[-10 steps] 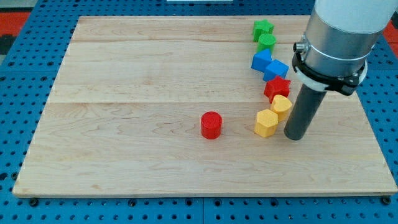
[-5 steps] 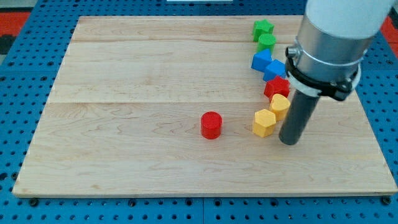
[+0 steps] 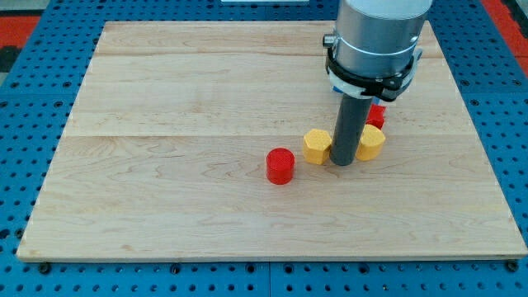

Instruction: Push the yellow hexagon parallel to the yellow heart

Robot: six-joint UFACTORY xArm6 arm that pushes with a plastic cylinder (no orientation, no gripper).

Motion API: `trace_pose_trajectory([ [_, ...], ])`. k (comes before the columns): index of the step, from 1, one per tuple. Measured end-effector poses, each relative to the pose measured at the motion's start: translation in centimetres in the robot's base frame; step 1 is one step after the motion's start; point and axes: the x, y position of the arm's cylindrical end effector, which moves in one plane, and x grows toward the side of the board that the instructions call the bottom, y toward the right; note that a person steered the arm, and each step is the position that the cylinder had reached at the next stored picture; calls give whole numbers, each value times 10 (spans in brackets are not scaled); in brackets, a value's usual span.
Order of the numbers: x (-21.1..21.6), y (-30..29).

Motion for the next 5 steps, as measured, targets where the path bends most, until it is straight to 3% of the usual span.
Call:
trace_pose_trajectory([
  [2,16,1],
  [3,44,7],
  [5,41,-23],
])
